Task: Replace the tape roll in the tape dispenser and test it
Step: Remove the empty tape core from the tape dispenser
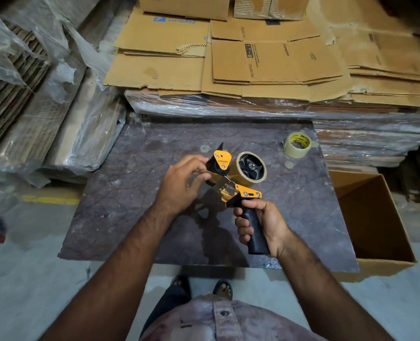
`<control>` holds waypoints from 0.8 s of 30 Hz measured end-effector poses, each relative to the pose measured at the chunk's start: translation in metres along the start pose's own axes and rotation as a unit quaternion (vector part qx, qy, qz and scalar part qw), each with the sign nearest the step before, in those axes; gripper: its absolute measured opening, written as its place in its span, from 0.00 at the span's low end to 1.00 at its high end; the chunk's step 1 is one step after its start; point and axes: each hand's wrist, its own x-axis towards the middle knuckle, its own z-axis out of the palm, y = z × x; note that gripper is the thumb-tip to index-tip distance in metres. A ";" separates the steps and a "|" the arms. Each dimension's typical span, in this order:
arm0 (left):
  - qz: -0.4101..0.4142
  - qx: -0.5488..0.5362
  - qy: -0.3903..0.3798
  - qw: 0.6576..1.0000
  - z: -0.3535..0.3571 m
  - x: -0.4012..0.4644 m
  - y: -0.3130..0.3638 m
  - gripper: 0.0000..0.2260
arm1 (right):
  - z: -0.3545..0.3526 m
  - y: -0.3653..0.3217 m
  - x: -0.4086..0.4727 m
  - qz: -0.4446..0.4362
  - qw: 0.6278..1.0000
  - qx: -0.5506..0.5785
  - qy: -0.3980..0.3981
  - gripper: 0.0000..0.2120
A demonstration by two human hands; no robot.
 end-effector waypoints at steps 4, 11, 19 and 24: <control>-0.017 -0.033 -0.028 0.999 -0.014 0.010 0.006 0.08 | -0.005 -0.002 -0.005 0.016 1.000 -0.014 -0.017 0.09; -0.111 -0.165 -0.053 0.979 -0.019 0.020 0.012 0.21 | -0.011 -0.003 -0.012 0.026 0.998 -0.004 -0.052 0.09; -0.193 -0.294 -0.145 0.925 -0.025 0.030 -0.002 0.17 | -0.010 -0.004 -0.012 0.033 0.996 -0.007 -0.088 0.09; -0.203 -0.341 -0.156 0.904 -0.025 0.031 -0.003 0.09 | -0.010 -0.002 -0.011 0.058 0.994 -0.029 -0.088 0.09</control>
